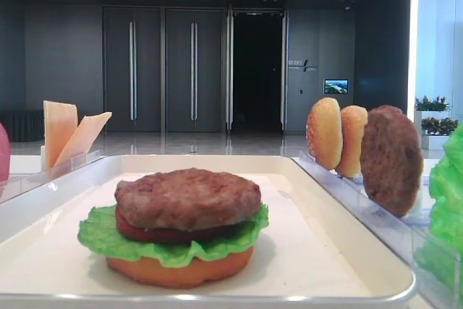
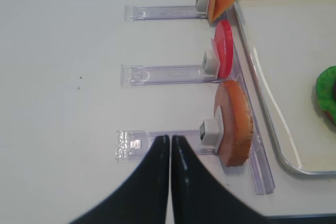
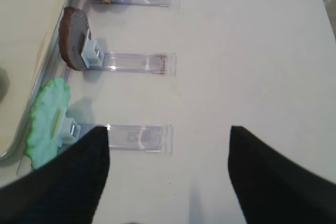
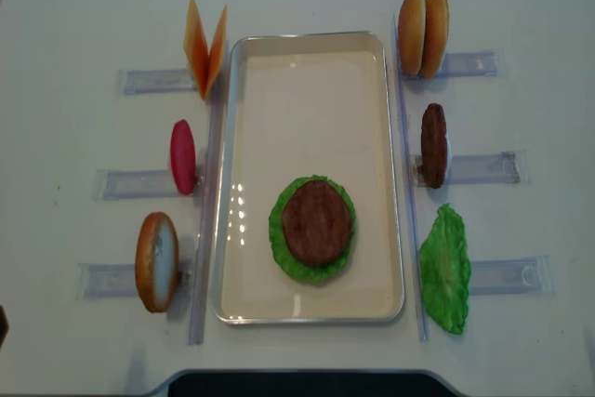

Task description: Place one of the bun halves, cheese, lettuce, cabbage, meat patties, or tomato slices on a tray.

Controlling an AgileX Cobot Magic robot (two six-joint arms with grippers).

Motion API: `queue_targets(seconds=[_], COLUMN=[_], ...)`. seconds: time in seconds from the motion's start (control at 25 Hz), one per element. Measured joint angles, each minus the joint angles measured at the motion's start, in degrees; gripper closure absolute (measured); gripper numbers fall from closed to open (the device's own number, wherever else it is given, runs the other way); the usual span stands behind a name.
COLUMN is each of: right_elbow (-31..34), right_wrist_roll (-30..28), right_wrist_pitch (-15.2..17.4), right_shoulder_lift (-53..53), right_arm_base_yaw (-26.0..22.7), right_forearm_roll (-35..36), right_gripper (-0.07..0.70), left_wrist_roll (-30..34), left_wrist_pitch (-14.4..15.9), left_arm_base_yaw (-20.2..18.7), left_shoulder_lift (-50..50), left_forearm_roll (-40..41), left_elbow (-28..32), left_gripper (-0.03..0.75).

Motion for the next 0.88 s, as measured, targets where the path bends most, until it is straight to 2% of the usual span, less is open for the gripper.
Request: queue_targets(seconds=[0.32, 0.6, 0.88], right_elbow=[6.27, 7.83, 7.94], right_wrist_roll=[-0.28, -0.26, 5.35], right_wrist_pitch=[-2.80, -2.91, -3.25], right_shoulder_lift=[-10.65, -11.10, -11.10], right_arm_base_yaw=[0.00, 0.00, 0.00], right_forearm_roll=[0.06, 0.22, -4.12], right_gripper=[0.144, 0.144, 0.144], left_wrist_roll=[0.00, 0.00, 0.00], left_wrist_pitch=[0.00, 0.00, 0.00], left_arm_base_yaw=[0.00, 0.00, 0.00], left_shoulder_lift=[0.00, 0.00, 0.00], left_forearm_roll=[0.00, -0.17, -0.17], left_elbow=[0.00, 0.00, 0.00], left_gripper=[0.716, 0.716, 0.716])
